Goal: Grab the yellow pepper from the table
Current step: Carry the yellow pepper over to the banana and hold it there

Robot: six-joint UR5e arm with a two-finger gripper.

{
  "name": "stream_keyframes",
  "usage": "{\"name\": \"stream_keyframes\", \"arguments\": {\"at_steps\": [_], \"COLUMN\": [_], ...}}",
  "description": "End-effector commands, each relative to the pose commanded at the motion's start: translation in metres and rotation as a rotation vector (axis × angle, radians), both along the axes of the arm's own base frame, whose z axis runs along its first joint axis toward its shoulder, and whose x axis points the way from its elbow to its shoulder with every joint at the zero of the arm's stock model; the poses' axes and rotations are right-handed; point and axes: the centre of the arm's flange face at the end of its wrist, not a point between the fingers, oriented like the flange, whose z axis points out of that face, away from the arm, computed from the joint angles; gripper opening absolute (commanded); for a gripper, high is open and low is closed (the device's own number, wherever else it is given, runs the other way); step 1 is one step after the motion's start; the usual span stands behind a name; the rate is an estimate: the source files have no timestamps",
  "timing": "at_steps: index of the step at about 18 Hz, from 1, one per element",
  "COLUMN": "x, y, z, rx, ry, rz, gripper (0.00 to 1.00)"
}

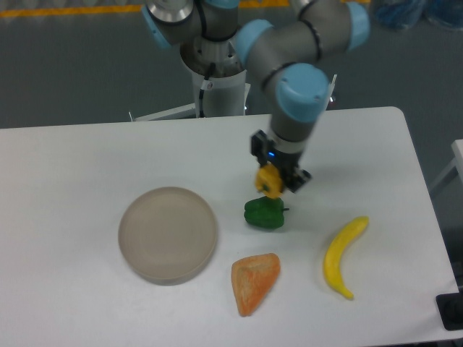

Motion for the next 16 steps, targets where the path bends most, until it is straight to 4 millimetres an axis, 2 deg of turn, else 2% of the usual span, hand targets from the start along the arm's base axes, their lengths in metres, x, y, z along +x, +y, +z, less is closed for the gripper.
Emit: {"name": "stream_keyframes", "arguments": {"at_steps": [1, 4, 10, 16], "x": [-0.013, -0.033, -0.036, -0.040], "y": [0.011, 0.033, 0.032, 0.037], "z": [-0.001, -0.007, -0.020, -0.012], "rx": [-0.006, 0.001, -0.040, -0.007], "ry": [0.027, 0.043, 0.055, 0.069], "rz": [-0.001, -0.058, -0.088, -0.094], "gripper": [0.25, 0.25, 0.25, 0.23]}}
